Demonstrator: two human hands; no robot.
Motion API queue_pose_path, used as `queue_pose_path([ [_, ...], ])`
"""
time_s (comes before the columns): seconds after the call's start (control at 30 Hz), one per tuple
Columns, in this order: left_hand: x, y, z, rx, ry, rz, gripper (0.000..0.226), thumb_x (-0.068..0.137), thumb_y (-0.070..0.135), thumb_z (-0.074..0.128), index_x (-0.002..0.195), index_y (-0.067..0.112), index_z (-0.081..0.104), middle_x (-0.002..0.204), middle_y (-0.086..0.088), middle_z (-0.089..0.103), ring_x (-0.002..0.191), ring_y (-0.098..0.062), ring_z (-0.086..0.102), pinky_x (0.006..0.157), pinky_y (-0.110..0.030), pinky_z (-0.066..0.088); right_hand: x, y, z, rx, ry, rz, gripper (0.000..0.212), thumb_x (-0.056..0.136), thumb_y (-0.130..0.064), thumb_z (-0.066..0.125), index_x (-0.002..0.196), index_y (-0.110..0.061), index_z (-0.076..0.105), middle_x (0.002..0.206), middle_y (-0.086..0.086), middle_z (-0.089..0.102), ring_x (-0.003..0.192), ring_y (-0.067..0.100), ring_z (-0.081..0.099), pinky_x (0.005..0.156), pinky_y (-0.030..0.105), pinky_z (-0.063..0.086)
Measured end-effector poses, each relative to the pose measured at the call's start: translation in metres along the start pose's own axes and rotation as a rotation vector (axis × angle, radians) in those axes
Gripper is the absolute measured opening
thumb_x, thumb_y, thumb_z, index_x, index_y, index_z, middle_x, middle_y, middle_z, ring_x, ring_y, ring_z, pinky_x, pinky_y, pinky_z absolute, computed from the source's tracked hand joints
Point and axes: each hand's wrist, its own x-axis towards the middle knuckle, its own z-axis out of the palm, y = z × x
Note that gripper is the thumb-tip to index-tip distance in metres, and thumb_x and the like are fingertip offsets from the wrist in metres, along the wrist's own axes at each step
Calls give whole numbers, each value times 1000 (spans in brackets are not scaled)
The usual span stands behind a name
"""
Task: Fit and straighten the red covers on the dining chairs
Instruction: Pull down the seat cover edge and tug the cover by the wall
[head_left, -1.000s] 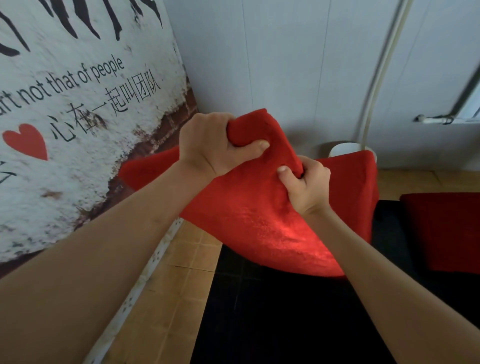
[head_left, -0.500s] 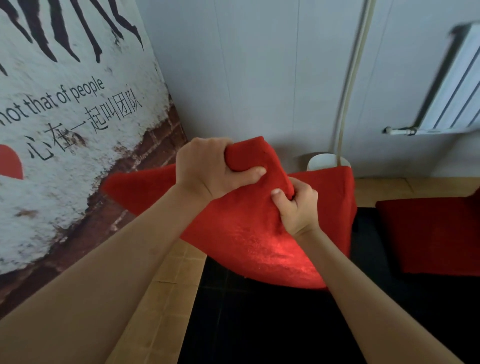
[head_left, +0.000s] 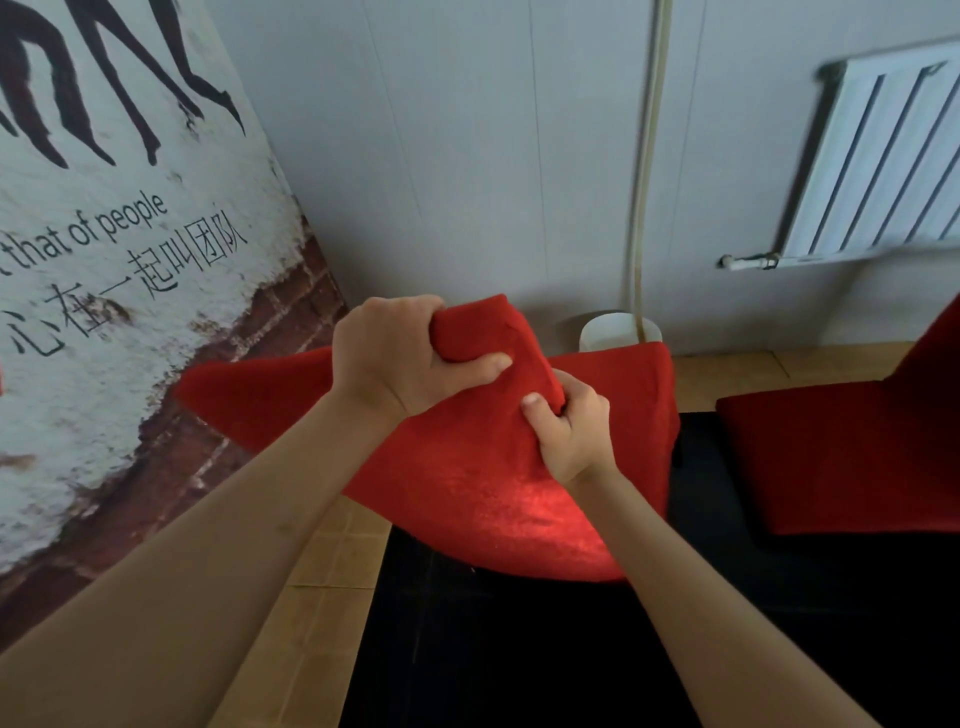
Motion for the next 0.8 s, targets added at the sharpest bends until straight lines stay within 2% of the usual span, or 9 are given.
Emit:
queue_pose_path([
  [0.13,-1,20,3,-21,11,41,74,49,88,30,62,19,52,71,-9,68,76,-36,66,59,-31,29,-4,4,-18,5,9,-8,51,73,-64,46,59,-16,41,51,-12,40,49,7,39,48,33,35],
  [0.27,-1,39,4,-16,11,74,78,49,88,31,65,16,57,70,-8,68,75,-36,66,59,-31,30,-9,10,-34,-7,15,12,57,73,-66,44,65,-10,50,52,-12,43,51,10,43,50,40,41],
  [0.33,-2,45,5,-11,9,90,81,50,87,31,67,13,59,70,-10,68,75,-37,66,58,-32,32,-11,11,-40,-18,17,28,57,71,-69,44,66,-13,51,53,-12,46,52,12,46,52,43,44],
  [0.47,-6,50,4,-7,-12,106,83,51,86,33,68,10,61,71,-12,68,75,-38,66,59,-35,40,-20,14,-44,-24,40,32,52,70,-75,45,63,-24,48,52,-15,45,51,8,46,52,36,41],
  [0.57,-10,50,3,-15,-48,128,79,50,86,34,64,11,54,69,-12,67,73,-38,66,58,-34,39,-30,16,-42,6,64,20,60,68,-86,44,62,-26,45,50,-15,42,48,3,42,49,32,38],
  [0.67,-19,54,7,-6,-94,189,82,49,87,33,65,10,55,65,-10,66,70,-36,65,57,-32,37,-44,27,-43,-42,64,-10,42,67,-74,50,62,-34,42,48,-15,41,46,4,42,51,29,36],
  [0.8,-34,58,19,22,-148,293,86,46,90,30,68,11,55,67,-10,65,72,-34,64,59,-35,41,-67,40,-42,-76,68,0,43,61,-79,51,63,-37,41,49,-15,44,47,3,44,50,30,38],
])
